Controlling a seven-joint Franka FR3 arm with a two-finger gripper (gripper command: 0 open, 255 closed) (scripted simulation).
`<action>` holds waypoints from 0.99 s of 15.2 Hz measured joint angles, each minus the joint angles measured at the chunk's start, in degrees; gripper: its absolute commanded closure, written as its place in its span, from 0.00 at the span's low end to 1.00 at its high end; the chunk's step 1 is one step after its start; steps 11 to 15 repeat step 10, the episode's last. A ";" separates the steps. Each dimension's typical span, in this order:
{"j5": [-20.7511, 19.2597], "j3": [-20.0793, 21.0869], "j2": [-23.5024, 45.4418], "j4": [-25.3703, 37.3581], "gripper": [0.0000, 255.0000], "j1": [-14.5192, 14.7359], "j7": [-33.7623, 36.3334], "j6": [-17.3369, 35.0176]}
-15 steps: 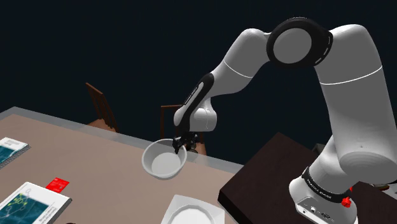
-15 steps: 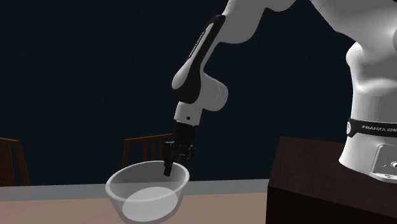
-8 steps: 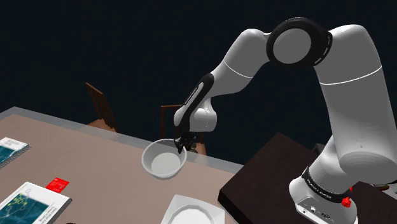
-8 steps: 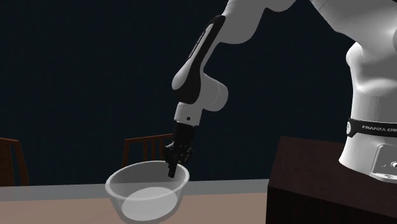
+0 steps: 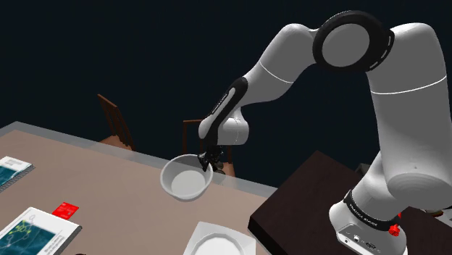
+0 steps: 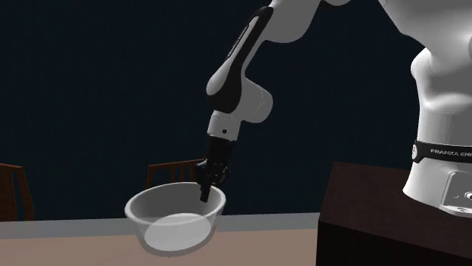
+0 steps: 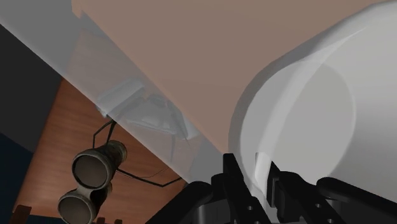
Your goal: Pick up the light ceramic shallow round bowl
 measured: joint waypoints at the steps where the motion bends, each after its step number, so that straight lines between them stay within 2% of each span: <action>1: -0.34 -0.36 -0.86 -0.24 1.00 0.33 0.60 -0.60; 10: -3.04 -2.72 -7.46 -2.27 1.00 2.05 4.63 -5.13; 15: -3.04 -2.72 -7.46 -2.27 1.00 2.05 4.63 -5.13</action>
